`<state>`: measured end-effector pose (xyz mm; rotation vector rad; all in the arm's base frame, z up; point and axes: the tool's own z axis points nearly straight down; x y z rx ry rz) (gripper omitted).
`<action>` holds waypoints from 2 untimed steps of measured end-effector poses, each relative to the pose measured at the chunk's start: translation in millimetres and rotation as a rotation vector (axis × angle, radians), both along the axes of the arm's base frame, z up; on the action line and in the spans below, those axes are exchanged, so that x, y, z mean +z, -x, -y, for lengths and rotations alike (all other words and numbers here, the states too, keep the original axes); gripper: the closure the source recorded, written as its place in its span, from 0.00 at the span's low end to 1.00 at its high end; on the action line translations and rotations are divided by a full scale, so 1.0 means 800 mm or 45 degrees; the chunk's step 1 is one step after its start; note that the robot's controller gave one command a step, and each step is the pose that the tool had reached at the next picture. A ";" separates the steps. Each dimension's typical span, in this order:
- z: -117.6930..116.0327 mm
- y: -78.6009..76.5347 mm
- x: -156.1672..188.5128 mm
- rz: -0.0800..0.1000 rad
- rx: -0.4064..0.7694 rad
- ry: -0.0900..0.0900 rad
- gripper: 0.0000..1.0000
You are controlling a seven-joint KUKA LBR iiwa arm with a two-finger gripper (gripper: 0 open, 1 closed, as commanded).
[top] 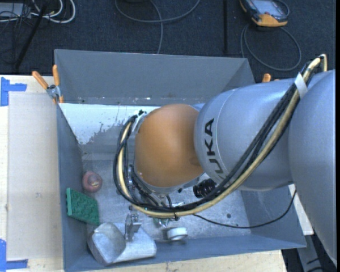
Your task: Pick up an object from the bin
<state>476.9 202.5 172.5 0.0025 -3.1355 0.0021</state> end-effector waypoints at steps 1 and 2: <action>0.008 -0.005 -0.071 0.045 -0.139 -0.012 0.00; 0.045 -0.005 -0.079 0.041 -0.215 -0.012 0.00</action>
Offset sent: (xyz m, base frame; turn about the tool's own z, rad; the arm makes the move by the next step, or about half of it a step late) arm -0.0076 -0.0086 -0.1025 0.1409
